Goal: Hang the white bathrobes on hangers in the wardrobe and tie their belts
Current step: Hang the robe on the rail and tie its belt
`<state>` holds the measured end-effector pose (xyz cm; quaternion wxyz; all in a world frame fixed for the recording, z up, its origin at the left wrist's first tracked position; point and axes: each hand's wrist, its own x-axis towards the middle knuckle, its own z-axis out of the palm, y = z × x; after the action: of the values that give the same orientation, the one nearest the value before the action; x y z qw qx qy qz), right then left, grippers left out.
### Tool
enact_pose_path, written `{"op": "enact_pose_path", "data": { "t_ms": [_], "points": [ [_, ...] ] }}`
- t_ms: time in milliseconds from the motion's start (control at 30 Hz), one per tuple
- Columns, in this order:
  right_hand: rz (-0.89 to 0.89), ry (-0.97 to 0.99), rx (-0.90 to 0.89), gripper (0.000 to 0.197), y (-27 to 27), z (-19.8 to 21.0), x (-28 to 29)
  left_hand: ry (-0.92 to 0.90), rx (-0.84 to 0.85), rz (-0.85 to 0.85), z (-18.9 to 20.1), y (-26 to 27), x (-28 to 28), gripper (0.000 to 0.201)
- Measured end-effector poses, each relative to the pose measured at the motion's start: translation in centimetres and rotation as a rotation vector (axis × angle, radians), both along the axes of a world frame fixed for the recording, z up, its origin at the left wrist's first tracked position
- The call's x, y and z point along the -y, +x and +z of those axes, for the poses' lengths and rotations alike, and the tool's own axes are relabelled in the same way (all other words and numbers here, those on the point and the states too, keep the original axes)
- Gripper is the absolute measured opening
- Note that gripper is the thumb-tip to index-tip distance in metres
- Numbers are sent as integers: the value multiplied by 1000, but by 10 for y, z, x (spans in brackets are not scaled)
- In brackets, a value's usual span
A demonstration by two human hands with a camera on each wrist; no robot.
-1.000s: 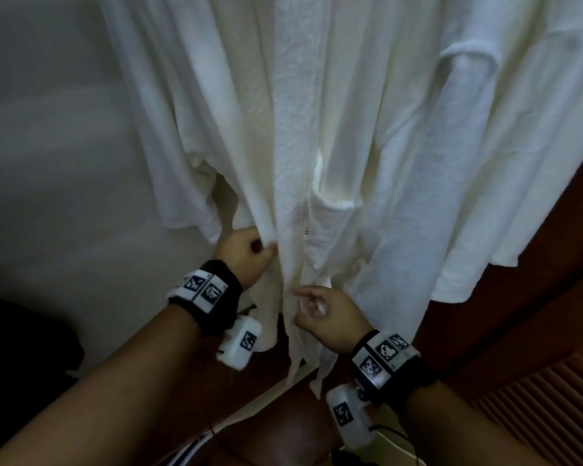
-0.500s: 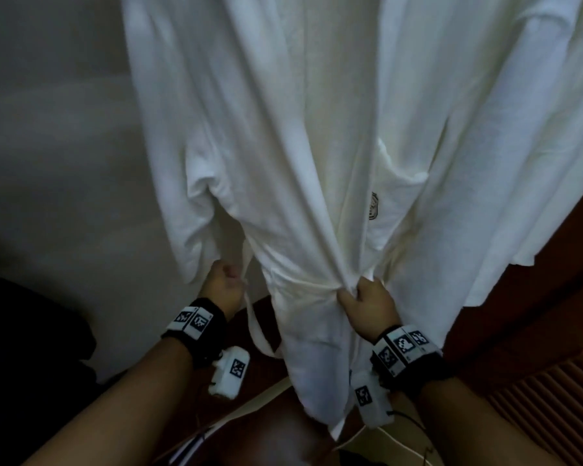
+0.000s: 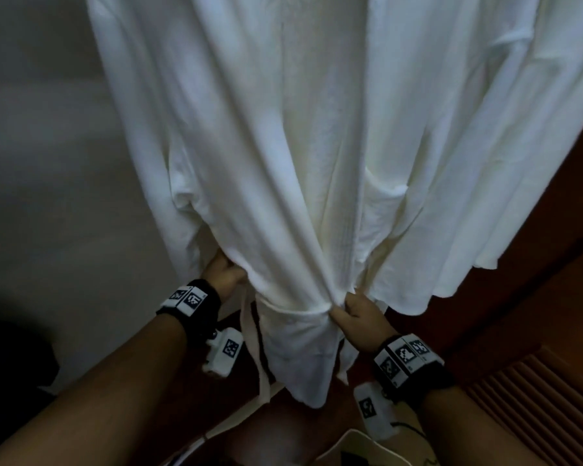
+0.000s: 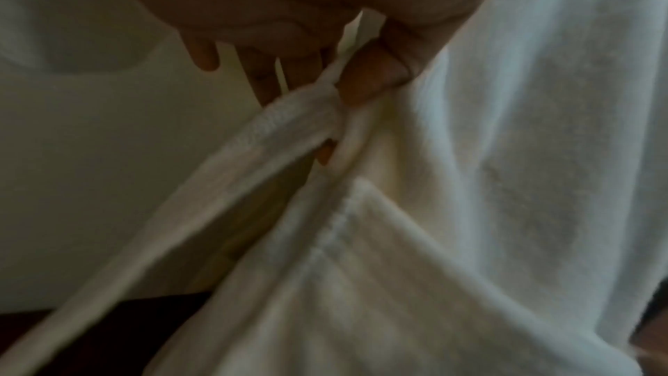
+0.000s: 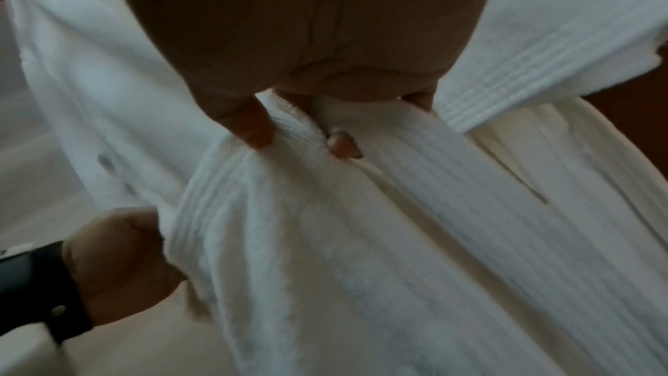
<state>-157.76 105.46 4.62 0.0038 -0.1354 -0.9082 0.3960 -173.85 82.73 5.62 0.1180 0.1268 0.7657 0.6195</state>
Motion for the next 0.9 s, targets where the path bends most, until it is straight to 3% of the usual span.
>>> {"op": "enact_pose_path", "data": {
  "t_ms": [133, 200, 333, 400, 533, 700, 767, 900],
  "points": [
    [-19, 30, 18, 24, -4, -2, -9, -210, -211, -184, -1, 1, 14, 76],
    [-33, 48, 2, 18, -6, 0, -12, -369, -190, -167, -11, -2, 32, 75],
    [84, -7, 58, 15, -9, 9, -26, -648, -111, -124, -19, -7, 74, 21],
    [86, 91, 90, 8, -15, 15, -42, -682, -67, 25, -9, -11, 96, 2],
    [-45, 345, 193, 27, -30, 30, -87, -683, 42, 414, 11, -22, 139, 16],
    [-8, 609, 224, 29, -55, 43, -102, -780, 6, 471, 28, -34, 174, 28],
    [-53, 609, 200, 32, -60, 50, -101, -875, 21, 497, 34, -39, 186, 30],
    [-90, 373, 269, 30, -53, 37, -90, -798, 96, 628, 37, -31, 200, 13]
  ]
}}
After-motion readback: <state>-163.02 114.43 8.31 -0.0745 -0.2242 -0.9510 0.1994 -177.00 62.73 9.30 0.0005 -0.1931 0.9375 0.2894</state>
